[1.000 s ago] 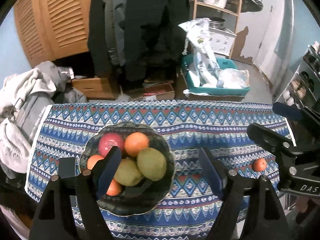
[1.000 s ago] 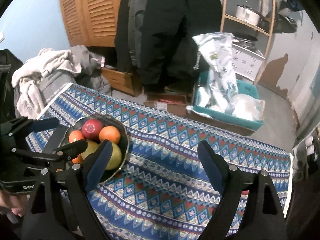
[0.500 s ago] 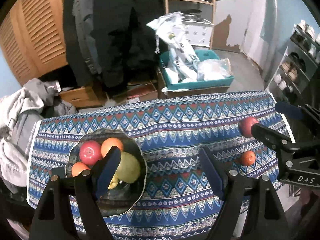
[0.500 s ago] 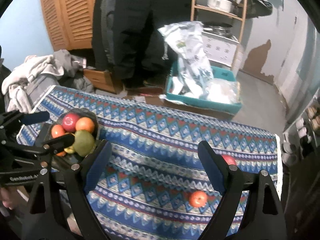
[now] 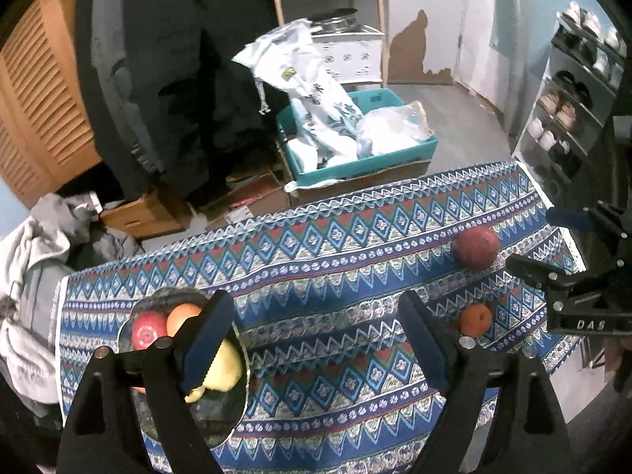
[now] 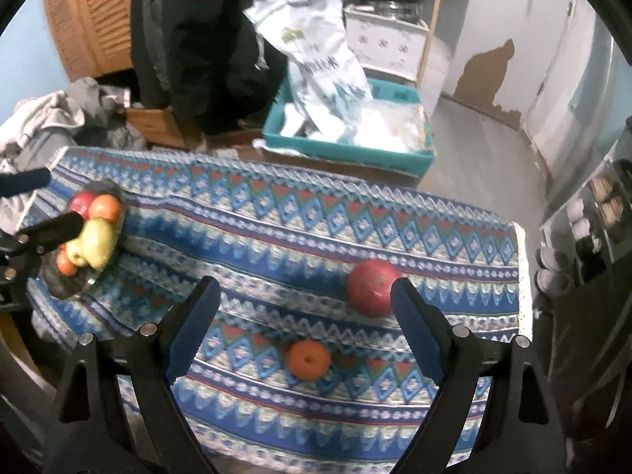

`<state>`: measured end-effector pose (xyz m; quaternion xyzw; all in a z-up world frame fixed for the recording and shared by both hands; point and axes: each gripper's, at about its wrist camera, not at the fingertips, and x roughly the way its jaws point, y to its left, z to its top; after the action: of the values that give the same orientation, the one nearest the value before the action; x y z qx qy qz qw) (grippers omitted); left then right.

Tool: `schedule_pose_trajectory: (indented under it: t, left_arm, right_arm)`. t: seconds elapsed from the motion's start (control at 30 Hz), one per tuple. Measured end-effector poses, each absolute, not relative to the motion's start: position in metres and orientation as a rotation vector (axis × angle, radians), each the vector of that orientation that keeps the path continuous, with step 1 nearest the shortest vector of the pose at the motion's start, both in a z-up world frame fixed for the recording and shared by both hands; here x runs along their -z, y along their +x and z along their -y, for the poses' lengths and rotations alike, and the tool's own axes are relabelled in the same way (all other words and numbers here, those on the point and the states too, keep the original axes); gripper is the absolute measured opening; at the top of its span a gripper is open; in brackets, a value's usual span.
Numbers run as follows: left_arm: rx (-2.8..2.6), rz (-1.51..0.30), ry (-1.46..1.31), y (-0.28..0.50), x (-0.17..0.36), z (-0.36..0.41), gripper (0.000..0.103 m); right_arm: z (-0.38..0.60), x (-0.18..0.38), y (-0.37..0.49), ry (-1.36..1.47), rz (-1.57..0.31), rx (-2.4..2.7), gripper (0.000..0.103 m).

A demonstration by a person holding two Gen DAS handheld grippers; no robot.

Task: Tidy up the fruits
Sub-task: 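Move both open tools from the bowl toward the remaining red apple and mandarin, then grasp the mandarin with the left tool while the right tool grasps the red apple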

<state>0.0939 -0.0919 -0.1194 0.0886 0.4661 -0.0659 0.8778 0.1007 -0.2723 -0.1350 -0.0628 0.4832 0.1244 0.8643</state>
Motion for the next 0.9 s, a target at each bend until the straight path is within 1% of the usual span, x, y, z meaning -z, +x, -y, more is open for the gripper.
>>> schedule_pose_trajectory:
  t: [0.27, 0.57, 0.9]
  left_arm:
    - [0.168, -1.026, 0.220, 0.122, 0.149, 0.110, 0.086]
    - [0.182, -1.121, 0.241, 0.158, 0.192, 0.119, 0.086]
    - [0.227, -1.171, 0.237, 0.181, 0.232, 0.132, 0.086]
  right_arm:
    - [0.307, 0.167, 0.132, -0.114, -1.112, -0.247, 0.087]
    - [0.322, 0.218, 0.165, -0.111, -1.208, -0.253, 0.087]
    - [0.325, 0.259, 0.184, -0.110, -1.273, -0.254, 0.087]
